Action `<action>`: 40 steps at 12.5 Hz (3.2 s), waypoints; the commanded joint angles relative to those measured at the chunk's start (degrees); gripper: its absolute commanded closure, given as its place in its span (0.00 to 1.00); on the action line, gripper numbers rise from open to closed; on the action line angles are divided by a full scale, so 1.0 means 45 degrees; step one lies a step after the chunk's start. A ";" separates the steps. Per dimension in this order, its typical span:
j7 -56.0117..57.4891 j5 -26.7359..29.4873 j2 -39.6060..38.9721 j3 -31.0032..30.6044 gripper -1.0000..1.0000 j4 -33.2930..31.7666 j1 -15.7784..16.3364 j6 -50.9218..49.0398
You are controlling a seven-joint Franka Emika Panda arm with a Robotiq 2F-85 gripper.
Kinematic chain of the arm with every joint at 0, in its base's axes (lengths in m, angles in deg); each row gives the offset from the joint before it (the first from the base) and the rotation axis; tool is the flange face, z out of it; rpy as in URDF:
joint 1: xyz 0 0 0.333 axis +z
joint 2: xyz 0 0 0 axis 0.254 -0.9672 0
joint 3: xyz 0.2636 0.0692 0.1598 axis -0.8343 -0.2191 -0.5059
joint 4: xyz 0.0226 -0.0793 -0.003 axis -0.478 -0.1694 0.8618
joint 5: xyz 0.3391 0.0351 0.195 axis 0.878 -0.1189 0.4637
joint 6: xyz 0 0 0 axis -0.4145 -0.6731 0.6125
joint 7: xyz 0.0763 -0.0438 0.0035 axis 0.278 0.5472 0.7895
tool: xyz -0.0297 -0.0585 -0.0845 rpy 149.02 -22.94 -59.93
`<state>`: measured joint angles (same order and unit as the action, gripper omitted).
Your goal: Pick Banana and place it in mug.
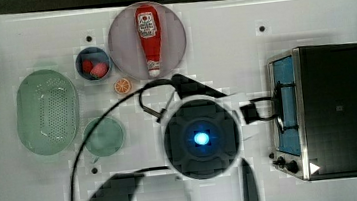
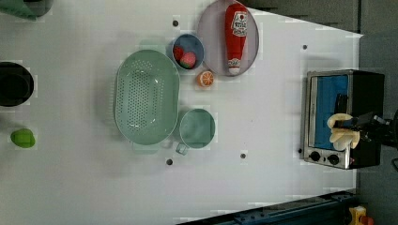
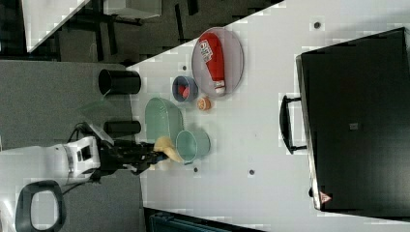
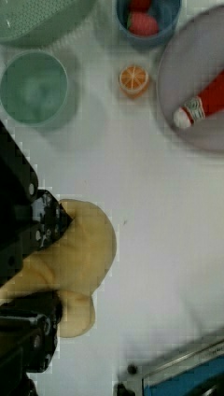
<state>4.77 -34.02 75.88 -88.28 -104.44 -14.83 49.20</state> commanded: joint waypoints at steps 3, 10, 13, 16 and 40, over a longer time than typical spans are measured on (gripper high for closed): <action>-0.4760 0.1215 -0.0620 -0.2678 0.67 -0.0291 0.0997 -0.0281; -0.9408 0.1954 -0.2836 -0.5162 0.67 -0.2345 0.1035 0.5580; -0.9458 0.1910 -0.4415 -0.5147 0.67 -0.2535 0.1032 0.6965; -0.9458 0.1829 -0.5773 -0.5031 0.39 -0.2472 0.1032 0.8359; -0.5116 -0.0339 -0.1470 0.0974 0.00 0.4852 0.0210 -0.3132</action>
<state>-23.36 -36.26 69.75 -82.02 -83.35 -17.02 36.69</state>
